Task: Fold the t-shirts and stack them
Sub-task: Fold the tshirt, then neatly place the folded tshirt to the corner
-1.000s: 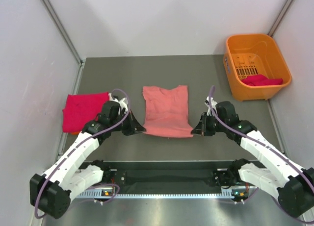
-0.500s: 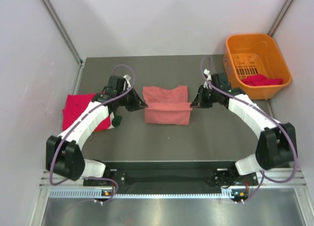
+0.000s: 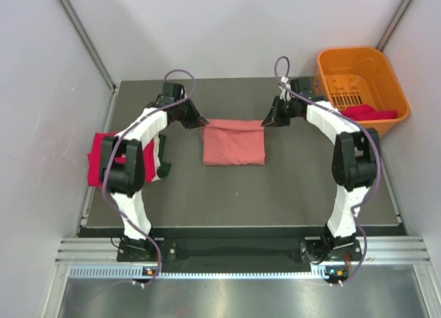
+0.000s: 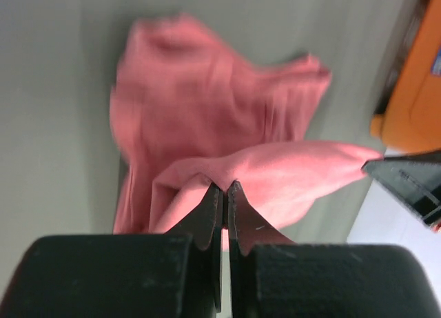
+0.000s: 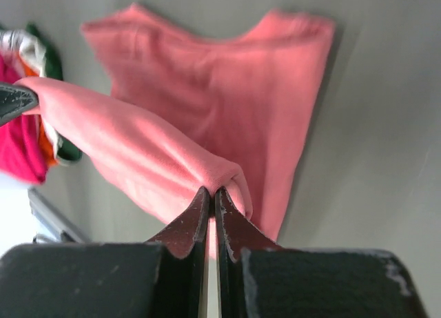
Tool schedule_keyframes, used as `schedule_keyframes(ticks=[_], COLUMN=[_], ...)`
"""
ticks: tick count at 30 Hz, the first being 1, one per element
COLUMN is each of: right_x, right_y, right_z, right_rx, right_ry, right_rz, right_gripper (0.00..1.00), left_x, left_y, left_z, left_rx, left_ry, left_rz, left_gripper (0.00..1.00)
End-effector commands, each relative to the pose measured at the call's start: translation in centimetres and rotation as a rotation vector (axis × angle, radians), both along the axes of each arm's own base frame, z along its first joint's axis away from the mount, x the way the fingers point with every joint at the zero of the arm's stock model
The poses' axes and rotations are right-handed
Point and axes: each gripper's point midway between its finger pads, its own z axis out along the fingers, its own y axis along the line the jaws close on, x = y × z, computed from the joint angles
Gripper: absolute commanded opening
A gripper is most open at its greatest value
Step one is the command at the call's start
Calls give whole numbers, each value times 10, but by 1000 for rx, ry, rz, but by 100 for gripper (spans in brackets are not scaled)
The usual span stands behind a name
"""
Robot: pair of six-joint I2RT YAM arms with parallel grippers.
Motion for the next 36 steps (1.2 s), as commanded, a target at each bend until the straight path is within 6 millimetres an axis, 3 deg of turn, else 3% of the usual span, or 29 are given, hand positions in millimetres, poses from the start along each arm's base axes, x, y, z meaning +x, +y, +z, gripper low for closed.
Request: schedule_keyframes(ticks=[1,2,3,4,5,6,7,8,9,10,11,12,14,15,19,20,23,25,27,28,32,36], right_x=[48,55,63,76,82,89,84,86,76,73,69,62,57,53,50,46,44,40,32,30,27,25], right_y=[-9,-7,-6,-5,-7,-12,-14,-14,-17,-18,-18,-21,-23,-23,-24,-24,-27,-29,-29,-31,-30,-29], right_z=[1,-1,-2,8,8,14,8,30,20,22,30,20,18,12,-5,-14,-21,-27,-30,-31,-32,-33], right_rx=[18,25,26,25,13,-13,-23,-10,-24,-29,-26,-41,-47,-50,-101,-123,-148,-157,-159,-159,-151,-146], right_ry=[-45,-47,-54,-92,-112,-152,-156,-236,-231,-250,-275,-259,-261,-250,-208,-175,-159,-141,-139,-141,-151,-146], right_rz=[-51,-55,-55,-60,-67,-89,-92,-90,-73,-63,-54,-48,-44,-36,-22,-18,-24,-29,-26,-30,-34,-37], right_gripper=[1,7,21,55,63,71,88,92,93,93,91,90,86,83,82,82,84,84,84,84,82,77], left_x=[58,67,74,88,94,97,104,103,98,94,91,79,71,60,39,35,20,16,-3,-8,-30,-45], left_y=[3,2,0,-3,-6,-5,-1,2,6,10,14,18,22,24,32,31,49,80,94,115,133,153], left_z=[-11,-16,-19,-7,-18,-16,-11,-2,-7,-6,9,-4,9,-2,-10,0,7,9,7,8,-3,-17], left_rx=[-9,-17,-33,-57,-52,-36,-4,21,43,68,82,97,117,133,204,219,379,586,748,870,1049,1167], left_ry=[-59,-53,-47,-73,-63,-65,-87,-116,-110,-124,-162,-137,-190,-167,-151,-178,-209,-209,-134,-102,-11,41], left_rz=[44,46,40,36,27,30,49,37,38,33,43,41,43,38,11,0,3,52,49,102,173,235], left_gripper=[0,0,6,21,42,56,76,91,94,95,95,95,95,94,93,93,94,93,88,86,66,64])
